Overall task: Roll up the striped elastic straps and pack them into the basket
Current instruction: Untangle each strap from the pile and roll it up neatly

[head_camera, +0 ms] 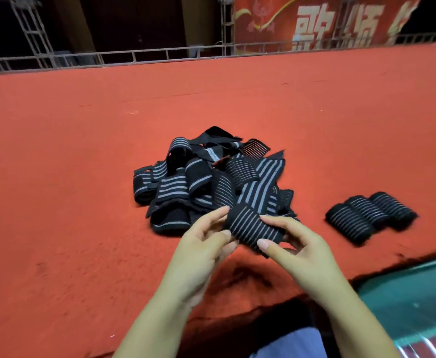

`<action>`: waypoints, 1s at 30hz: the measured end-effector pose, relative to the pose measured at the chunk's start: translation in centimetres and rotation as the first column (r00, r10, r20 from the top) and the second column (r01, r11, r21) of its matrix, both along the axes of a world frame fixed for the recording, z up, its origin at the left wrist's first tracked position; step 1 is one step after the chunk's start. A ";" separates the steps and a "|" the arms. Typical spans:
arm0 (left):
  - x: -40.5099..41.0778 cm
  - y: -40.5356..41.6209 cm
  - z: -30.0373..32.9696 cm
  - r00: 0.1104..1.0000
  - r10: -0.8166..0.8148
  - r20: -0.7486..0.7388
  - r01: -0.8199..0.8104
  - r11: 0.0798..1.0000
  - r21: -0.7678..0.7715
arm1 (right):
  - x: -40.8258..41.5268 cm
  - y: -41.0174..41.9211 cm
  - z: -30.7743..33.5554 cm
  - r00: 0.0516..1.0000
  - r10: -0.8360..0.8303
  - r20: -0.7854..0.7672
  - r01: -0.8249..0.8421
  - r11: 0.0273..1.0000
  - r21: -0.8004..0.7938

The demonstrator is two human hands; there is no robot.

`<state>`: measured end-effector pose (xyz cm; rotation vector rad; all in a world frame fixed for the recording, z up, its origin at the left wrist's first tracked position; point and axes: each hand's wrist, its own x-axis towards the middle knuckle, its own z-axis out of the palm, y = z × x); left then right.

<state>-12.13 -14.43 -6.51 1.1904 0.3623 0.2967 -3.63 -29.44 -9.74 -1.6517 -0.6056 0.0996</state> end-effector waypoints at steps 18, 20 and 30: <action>6.6 -5.4 -2.5 0.969 -0.158 -0.192 0.162 0.987 0.005 | 8.1 -7.8 -7.7 0.731 -0.600 0.324 0.681 0.621 -0.388; 6.7 -5.3 -2.6 0.967 -0.161 -0.196 0.164 0.986 0.001 | 8.1 -7.9 -7.7 0.710 -0.619 0.336 0.704 0.603 -0.376; 5.2 -2.9 -2.5 0.991 -0.044 -0.127 0.043 0.999 -0.011 | 5.8 -3.7 -4.4 0.771 -0.510 0.382 0.616 0.750 -0.242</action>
